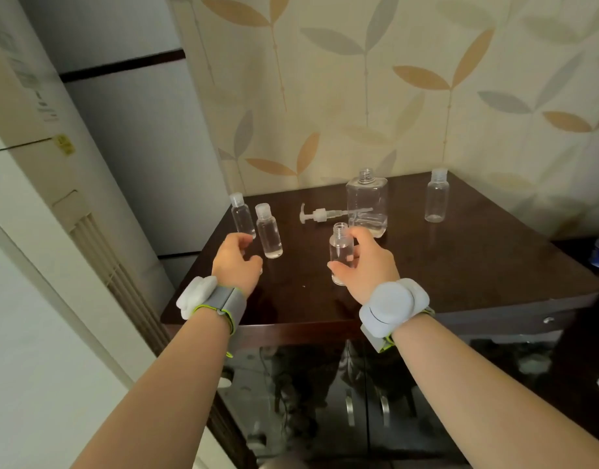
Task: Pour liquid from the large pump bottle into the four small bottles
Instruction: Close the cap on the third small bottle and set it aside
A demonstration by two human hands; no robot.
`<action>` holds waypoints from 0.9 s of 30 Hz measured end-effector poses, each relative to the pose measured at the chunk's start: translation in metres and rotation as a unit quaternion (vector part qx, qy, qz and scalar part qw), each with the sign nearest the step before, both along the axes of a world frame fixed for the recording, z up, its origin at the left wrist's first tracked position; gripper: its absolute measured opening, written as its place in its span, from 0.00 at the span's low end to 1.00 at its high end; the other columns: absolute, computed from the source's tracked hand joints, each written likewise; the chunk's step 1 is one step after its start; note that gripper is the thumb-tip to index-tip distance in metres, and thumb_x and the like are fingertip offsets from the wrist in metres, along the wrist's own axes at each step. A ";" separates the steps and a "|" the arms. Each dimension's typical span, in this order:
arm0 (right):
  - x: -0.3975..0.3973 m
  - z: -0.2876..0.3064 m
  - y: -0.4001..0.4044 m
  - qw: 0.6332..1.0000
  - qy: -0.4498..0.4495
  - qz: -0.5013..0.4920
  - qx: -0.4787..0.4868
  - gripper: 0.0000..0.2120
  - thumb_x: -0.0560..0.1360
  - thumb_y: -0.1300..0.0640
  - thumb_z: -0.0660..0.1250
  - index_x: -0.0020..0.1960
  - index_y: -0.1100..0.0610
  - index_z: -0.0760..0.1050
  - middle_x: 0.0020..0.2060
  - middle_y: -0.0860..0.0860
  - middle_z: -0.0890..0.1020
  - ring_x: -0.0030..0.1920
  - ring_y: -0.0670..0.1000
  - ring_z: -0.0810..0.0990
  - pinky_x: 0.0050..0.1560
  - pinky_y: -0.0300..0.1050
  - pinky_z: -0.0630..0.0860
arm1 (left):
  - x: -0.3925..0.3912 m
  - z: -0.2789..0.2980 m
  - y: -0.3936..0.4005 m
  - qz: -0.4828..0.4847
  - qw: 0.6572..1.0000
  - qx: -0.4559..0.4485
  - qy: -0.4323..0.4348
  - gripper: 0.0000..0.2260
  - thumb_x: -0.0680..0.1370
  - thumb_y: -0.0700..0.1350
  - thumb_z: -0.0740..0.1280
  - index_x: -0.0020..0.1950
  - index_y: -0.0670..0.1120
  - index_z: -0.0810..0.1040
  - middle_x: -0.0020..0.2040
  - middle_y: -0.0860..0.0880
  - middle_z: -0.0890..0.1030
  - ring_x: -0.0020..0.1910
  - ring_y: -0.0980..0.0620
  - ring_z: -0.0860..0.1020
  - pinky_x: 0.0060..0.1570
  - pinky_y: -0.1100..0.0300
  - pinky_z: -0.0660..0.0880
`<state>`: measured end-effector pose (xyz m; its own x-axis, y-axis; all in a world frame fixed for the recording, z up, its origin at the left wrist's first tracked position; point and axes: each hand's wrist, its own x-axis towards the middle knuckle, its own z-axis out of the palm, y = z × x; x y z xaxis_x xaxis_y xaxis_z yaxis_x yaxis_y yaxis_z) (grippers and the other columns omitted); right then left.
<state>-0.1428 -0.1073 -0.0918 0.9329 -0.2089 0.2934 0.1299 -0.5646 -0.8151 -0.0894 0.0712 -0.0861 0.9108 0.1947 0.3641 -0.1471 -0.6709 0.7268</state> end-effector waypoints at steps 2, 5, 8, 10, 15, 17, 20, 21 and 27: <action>-0.002 0.000 0.004 1.000 -0.001 -0.004 -0.006 0.21 0.73 0.58 0.67 0.64 0.53 0.65 0.54 0.54 0.79 0.51 0.56 0.78 0.46 0.44 0.72 | 0.000 -0.003 0.002 0.000 0.999 0.035 0.019 0.18 0.73 0.37 0.65 0.62 0.43 0.71 0.61 0.43 0.75 0.60 0.46 0.72 0.54 0.59 0.67; -0.004 -0.001 0.007 1.000 0.005 -0.017 -0.001 0.22 0.73 0.58 0.67 0.65 0.54 0.64 0.56 0.54 0.78 0.54 0.57 0.77 0.49 0.47 0.73 | 0.003 -0.006 0.005 0.002 0.994 0.092 0.065 0.21 0.74 0.41 0.66 0.66 0.43 0.67 0.64 0.43 0.72 0.64 0.44 0.69 0.58 0.55 0.67; -0.003 -0.006 0.008 0.999 0.010 -0.033 -0.003 0.21 0.73 0.57 0.68 0.63 0.57 0.66 0.56 0.54 0.77 0.55 0.56 0.76 0.49 0.44 0.72 | 0.006 -0.006 0.008 0.003 0.989 0.106 0.105 0.26 0.72 0.43 0.69 0.68 0.43 0.66 0.66 0.42 0.71 0.65 0.43 0.69 0.63 0.53 0.65; -0.003 -0.009 0.008 0.999 0.003 -0.040 -0.020 0.18 0.73 0.55 0.68 0.60 0.58 0.68 0.55 0.53 0.77 0.55 0.55 0.76 0.46 0.40 0.68 | 0.007 -0.006 0.008 0.004 0.986 0.120 0.119 0.27 0.72 0.44 0.70 0.68 0.42 0.65 0.67 0.42 0.70 0.65 0.43 0.69 0.63 0.53 0.65; 0.002 -0.014 0.011 0.998 -0.002 -0.050 -0.024 0.17 0.73 0.54 0.67 0.58 0.58 0.68 0.54 0.53 0.77 0.54 0.55 0.76 0.44 0.41 0.68 | 0.009 -0.004 0.004 0.021 0.971 0.200 0.133 0.25 0.74 0.47 0.68 0.67 0.39 0.66 0.67 0.40 0.67 0.65 0.42 0.68 0.62 0.54 0.65; 0.002 -0.015 0.012 0.998 -0.005 -0.052 -0.025 0.17 0.73 0.54 0.67 0.58 0.58 0.68 0.53 0.53 0.77 0.53 0.55 0.76 0.44 0.41 0.69 | 0.009 -0.003 0.002 0.020 0.965 0.223 0.137 0.21 0.75 0.47 0.66 0.64 0.39 0.70 0.64 0.39 0.70 0.62 0.41 0.70 0.58 0.54 0.67; 0.001 -0.016 0.011 0.998 -0.008 -0.053 -0.027 0.17 0.73 0.55 0.67 0.59 0.58 0.68 0.54 0.54 0.77 0.53 0.55 0.76 0.44 0.42 0.69 | 0.006 -0.001 0.001 0.018 0.966 0.224 0.125 0.16 0.75 0.47 0.66 0.58 0.39 0.74 0.59 0.40 0.75 0.59 0.42 0.73 0.54 0.55 0.68; 0.001 -0.016 0.010 0.998 -0.008 -0.052 -0.028 0.17 0.73 0.55 0.67 0.60 0.58 0.68 0.54 0.54 0.77 0.53 0.55 0.76 0.45 0.42 0.69 | 0.005 -0.001 0.001 0.013 0.971 0.211 0.113 0.14 0.74 0.46 0.67 0.56 0.39 0.74 0.58 0.40 0.76 0.58 0.42 0.73 0.53 0.55 0.69; 0.001 -0.017 0.011 0.998 -0.010 -0.050 -0.033 0.18 0.74 0.55 0.66 0.61 0.58 0.67 0.56 0.54 0.76 0.54 0.55 0.76 0.47 0.43 0.71 | -0.012 0.017 -0.015 -0.101 0.984 0.146 -0.011 0.11 0.71 0.42 0.70 0.53 0.44 0.78 0.46 0.46 0.80 0.43 0.51 0.74 0.38 0.70 0.62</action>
<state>-0.1413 -0.0959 -0.1084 0.9020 -0.2806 0.3280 0.0861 -0.6276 -0.7738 -0.1018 0.0565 -0.0689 0.9113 -0.1055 0.3979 -0.3129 -0.8057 0.5030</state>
